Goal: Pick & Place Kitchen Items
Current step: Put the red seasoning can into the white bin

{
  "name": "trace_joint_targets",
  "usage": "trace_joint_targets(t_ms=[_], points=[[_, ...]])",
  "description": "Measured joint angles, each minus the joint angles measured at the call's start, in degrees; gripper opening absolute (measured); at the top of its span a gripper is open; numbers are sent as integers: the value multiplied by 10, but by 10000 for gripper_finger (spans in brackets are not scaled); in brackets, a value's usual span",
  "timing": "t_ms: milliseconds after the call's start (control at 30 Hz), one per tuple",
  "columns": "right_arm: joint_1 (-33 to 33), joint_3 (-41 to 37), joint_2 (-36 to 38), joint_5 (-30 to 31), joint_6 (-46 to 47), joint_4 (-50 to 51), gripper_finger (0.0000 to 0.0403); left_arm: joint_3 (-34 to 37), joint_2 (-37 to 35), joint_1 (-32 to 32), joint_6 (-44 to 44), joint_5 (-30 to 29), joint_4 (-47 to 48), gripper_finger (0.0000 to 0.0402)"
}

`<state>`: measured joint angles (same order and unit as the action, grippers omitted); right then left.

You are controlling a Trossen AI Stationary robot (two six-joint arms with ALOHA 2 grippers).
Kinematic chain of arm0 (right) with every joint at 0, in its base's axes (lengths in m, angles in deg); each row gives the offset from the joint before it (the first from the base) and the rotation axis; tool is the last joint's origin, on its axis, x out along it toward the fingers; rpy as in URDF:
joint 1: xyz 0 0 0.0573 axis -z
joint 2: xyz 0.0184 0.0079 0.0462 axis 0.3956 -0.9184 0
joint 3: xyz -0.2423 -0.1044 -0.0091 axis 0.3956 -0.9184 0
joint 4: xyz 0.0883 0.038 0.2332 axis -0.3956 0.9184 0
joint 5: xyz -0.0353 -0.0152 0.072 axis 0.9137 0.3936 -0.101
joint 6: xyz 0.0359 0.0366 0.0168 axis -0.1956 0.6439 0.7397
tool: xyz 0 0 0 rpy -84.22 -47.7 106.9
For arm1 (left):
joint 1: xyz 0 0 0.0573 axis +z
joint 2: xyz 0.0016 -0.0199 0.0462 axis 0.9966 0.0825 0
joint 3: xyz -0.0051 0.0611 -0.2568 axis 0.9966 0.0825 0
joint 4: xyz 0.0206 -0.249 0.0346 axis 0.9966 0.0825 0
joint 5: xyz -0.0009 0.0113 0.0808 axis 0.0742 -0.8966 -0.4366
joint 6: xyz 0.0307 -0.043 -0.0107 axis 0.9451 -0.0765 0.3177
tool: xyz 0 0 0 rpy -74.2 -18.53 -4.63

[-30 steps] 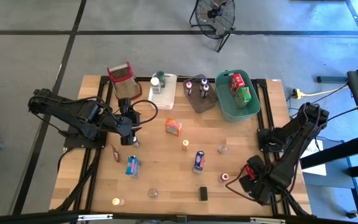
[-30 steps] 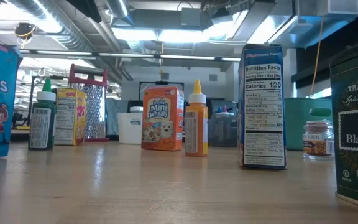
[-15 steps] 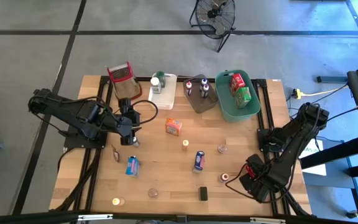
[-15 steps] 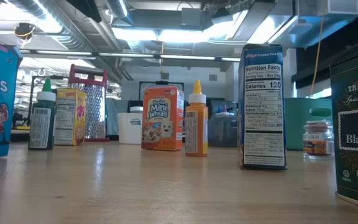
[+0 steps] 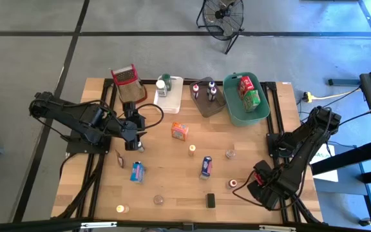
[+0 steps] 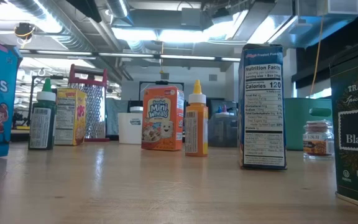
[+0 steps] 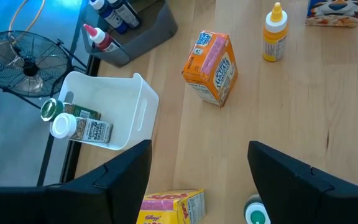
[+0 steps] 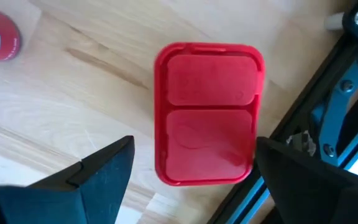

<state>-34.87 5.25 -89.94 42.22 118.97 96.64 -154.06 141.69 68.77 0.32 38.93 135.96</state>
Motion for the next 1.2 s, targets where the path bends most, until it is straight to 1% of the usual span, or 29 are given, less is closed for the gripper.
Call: trace_joint_targets(t_ms=[233, 533, 633, 967, 1133, 1200], points=[[0, 0, 0, -2, 0, -8, 308, 0, 0, 0, 0, 0, 0, 262], [0, 0, 0, -4, 0, -11, 243, 0, 0, 0, 0, 0, 0, 260], [0, 0, 0, -5, 0, -9, 229, 0, 0, 0, -1, 0, 0, 262], [0, 0, 0, -5, 0, -9, 228, 0, 0, 0, -1, 0, 0, 261], [0, 0, 0, -6, -24, -8, 224, 0, 0, 0, -1, 0, 0, 262], [0, 4, 1, -16, -26, 2, 223, 0, 0, 0, -1, 0, 0, 262]])
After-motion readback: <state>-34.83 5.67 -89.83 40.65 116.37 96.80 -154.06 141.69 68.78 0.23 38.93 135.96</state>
